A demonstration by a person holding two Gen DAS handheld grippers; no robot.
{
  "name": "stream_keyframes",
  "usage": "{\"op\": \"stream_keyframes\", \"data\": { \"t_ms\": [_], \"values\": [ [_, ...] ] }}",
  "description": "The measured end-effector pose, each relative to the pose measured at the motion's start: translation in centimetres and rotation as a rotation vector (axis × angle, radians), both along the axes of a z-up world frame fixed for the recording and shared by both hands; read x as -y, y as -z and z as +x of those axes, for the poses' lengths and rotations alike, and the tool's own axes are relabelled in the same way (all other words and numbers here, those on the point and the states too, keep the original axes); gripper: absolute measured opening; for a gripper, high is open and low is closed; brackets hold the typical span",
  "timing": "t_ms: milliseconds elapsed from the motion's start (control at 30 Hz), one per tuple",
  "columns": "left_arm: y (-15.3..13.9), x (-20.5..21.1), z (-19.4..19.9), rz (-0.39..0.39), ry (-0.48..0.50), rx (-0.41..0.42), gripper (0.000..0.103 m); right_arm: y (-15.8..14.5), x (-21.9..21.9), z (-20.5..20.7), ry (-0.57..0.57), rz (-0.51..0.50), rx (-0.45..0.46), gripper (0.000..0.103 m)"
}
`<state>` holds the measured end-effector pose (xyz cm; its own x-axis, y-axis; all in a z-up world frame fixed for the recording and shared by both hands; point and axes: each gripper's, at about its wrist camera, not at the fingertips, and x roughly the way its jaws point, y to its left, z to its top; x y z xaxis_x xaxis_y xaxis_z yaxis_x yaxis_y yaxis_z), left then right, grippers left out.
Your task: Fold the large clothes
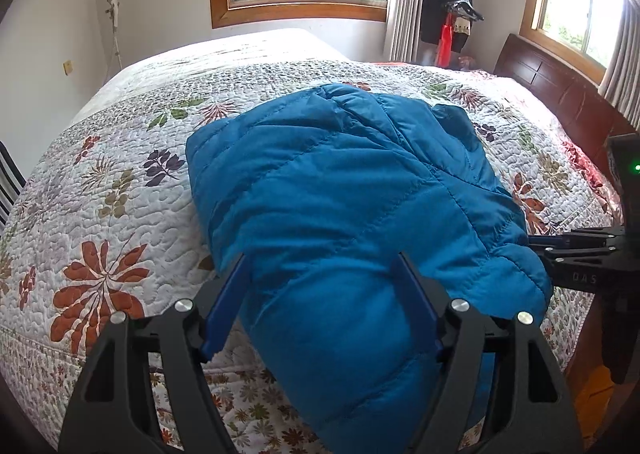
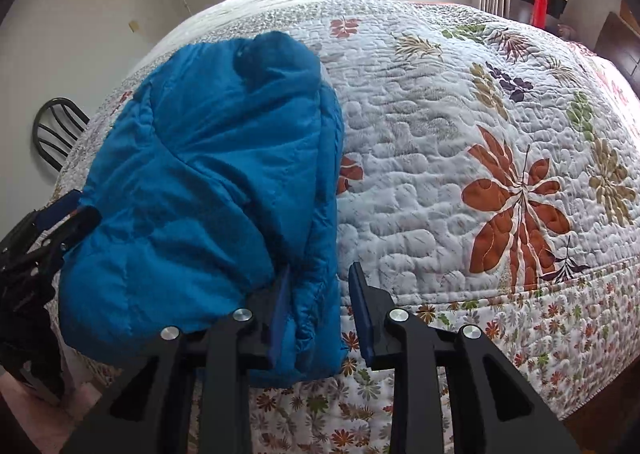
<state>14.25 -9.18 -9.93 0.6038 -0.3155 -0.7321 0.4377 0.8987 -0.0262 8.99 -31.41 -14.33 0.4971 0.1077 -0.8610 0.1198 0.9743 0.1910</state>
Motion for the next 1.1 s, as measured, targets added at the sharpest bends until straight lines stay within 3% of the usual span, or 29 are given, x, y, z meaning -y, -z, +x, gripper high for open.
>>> {"op": "stream_keyframes", "data": {
  "t_ms": [167, 300, 533, 733, 933, 1100],
  "values": [
    [0.7, -0.1, 0.3, -0.01, 0.008, -0.008, 0.076, 1.0, 0.6, -0.1, 0.01, 0.044, 0.003, 0.029],
    [0.3, -0.8, 0.3, -0.031, 0.006, -0.023, 0.076, -0.2, 1.4, -0.8, 0.037, 0.097, 0.031, 0.03],
    [-0.6, -2.1, -0.9, -0.05, -0.042, -0.035, 0.075, -3.8, 1.5, -2.8, 0.033, 0.089, 0.1, 0.033],
    [-0.7, -2.5, -0.6, -0.08, -0.056, -0.05, 0.075, -4.7, 1.4, -3.1, 0.017, 0.113, 0.098, 0.036],
    [-1.0, -1.5, 0.8, -0.123, -0.082, -0.13, 0.074, -6.4, 0.7, -3.8, 0.007, 0.095, 0.123, 0.039],
    [-1.2, -1.2, -0.4, -0.142, -0.088, -0.13, 0.075, -6.6, -0.9, -3.4, -0.04, 0.08, 0.1, 0.043]
  ]
}}
